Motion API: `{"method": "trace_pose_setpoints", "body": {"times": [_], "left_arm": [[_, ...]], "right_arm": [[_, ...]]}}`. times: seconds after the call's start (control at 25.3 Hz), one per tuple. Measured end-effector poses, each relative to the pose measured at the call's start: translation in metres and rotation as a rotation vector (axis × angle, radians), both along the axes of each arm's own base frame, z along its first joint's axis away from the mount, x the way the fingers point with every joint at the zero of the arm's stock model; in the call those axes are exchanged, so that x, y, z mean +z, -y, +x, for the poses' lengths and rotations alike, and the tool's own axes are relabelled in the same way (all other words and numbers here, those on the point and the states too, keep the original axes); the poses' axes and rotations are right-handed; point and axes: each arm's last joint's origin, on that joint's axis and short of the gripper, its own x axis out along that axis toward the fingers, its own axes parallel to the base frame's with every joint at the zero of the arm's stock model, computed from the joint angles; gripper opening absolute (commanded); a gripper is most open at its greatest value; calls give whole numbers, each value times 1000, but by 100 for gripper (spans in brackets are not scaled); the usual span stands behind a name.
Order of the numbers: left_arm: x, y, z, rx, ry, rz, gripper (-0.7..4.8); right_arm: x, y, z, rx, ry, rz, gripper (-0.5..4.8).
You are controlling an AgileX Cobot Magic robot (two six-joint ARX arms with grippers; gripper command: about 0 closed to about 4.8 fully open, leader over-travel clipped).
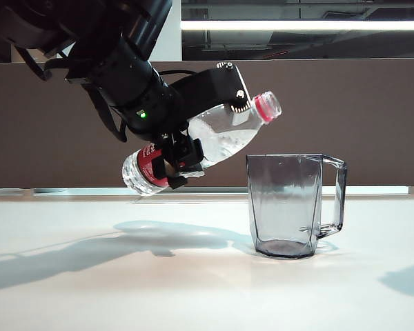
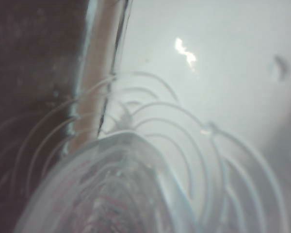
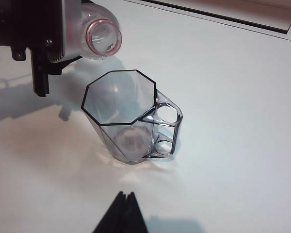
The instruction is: Pick up the mineral water bottle with the left hand on the table and pour water into the mug until it's half full.
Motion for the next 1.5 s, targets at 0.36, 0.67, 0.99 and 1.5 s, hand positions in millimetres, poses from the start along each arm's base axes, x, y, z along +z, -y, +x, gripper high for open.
{"method": "trace_pose_setpoints", "body": {"times": [0.36,0.67,0.99,1.5], "left_arm": [[0,0,0,-31,43,85,241],[0,0,0,-47,59,119,241],[2,3,1,-46,102,144,241],[0,13,0,-86,161,217,241]], "right_arm": [[0,0,0,0,0,0,-2],[0,0,0,0,0,0,-2],[0,0,0,0,0,0,-2],[-1,0,0,0,-6,-3,-2]]}}
